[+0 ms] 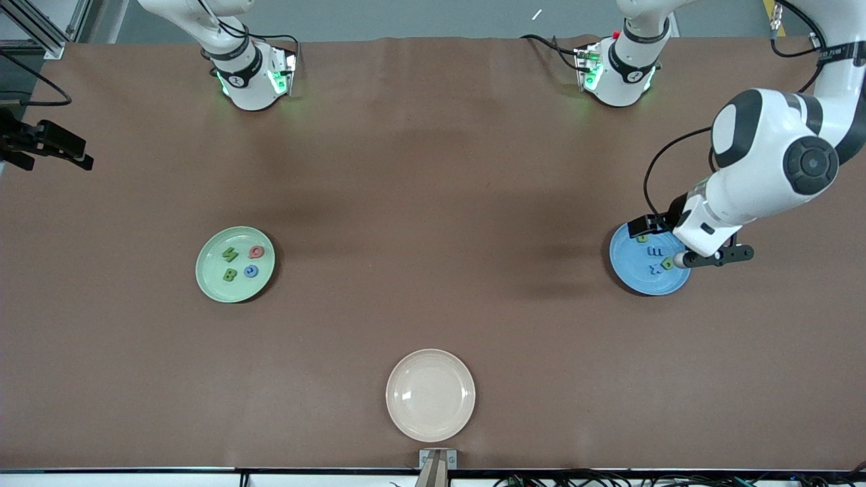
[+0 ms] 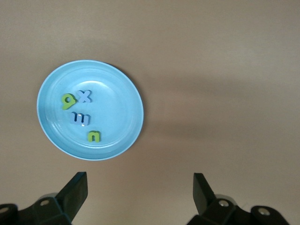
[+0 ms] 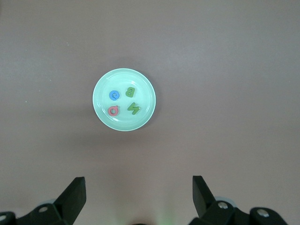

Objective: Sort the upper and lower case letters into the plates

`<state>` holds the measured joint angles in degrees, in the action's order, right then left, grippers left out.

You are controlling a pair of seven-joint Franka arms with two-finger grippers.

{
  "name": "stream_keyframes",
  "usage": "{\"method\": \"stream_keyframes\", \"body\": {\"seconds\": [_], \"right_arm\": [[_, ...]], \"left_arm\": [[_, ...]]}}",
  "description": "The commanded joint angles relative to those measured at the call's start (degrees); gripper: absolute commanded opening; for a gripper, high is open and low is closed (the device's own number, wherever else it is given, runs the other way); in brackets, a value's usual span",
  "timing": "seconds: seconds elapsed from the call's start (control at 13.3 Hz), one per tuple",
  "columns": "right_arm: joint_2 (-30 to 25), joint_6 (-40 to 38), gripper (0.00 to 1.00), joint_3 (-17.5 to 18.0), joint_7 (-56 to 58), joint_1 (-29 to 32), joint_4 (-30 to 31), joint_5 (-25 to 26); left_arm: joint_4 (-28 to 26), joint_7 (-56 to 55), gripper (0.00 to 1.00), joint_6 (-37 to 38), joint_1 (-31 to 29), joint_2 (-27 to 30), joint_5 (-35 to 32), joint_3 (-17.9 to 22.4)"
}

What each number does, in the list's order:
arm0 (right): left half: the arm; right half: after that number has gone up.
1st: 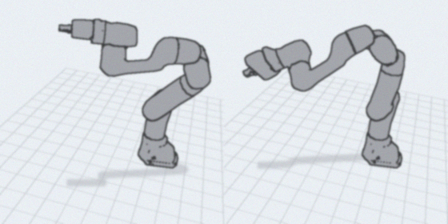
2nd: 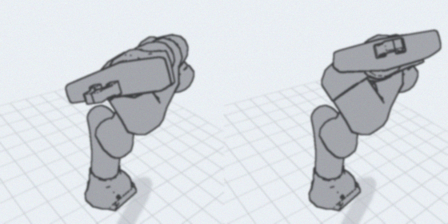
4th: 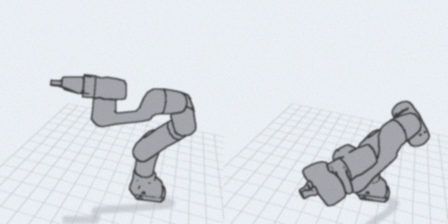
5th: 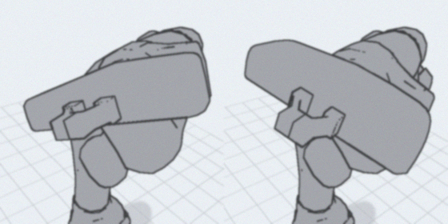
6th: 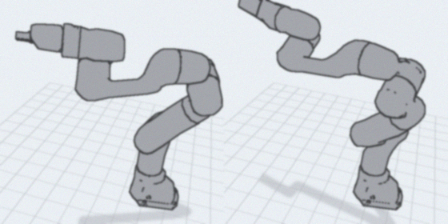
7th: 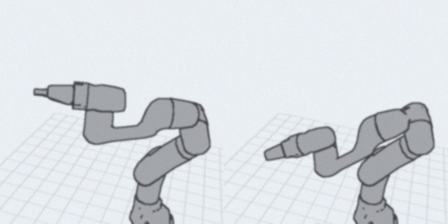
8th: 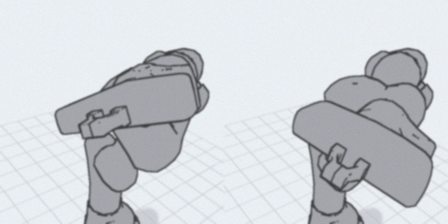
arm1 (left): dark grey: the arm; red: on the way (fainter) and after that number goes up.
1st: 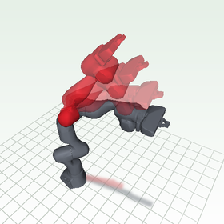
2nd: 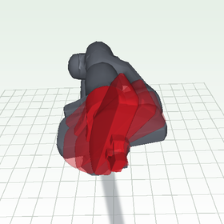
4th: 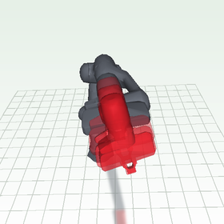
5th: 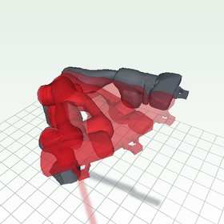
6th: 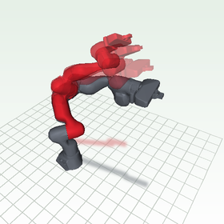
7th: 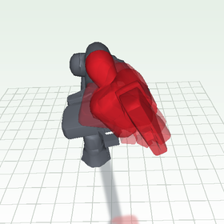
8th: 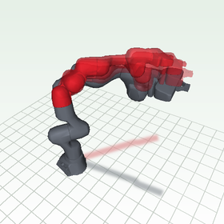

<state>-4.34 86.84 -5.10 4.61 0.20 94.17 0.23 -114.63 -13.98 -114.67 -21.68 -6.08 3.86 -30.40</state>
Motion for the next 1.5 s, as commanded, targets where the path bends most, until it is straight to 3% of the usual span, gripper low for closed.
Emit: {"method": "stream_keyframes", "body": {"seconds": [0.0,0.38,0.6,0.83,1.13,1.43], "right_arm": [[-1.3,0.3,1.0,0.1,0.5,0.1,0.7,0.8],[-1.2,0.4,1.0,0.0,0.3,0.3,0.7,-0.1],[-1.5,-0.2,1.0,0.1,0.3,0.2,0.5,-0.1],[-1.4,0.2,1.0,0.1,0.3,0.1,0.4,-0.1],[-1.6,0.6,1.0,0.2,0.3,-0.1,0.5,-0.1],[-1.6,0.7,1.0,0.2,0.3,-0.1,0.5,-0.1]], "left_arm": [[-4.7,3.8,0.99,-2.7,-1.5,4.9,4.0,0.2],[-4.6,3.7,0.99,-3.1,-1.3,5.0,7.1,0.0],[-3.9,4.4,0.99,-3.9,-4.2,5.9,6.2,-0.1],[-1.8,9.0,0.99,-1.7,-5.4,11.2,6.2,1.1],[12.4,14.2,0.99,14.8,-7.9,11.4,4.4,2.1],[22.1,15.2,0.99,19.5,-7.9,9.7,-0.4,2.2]]}}
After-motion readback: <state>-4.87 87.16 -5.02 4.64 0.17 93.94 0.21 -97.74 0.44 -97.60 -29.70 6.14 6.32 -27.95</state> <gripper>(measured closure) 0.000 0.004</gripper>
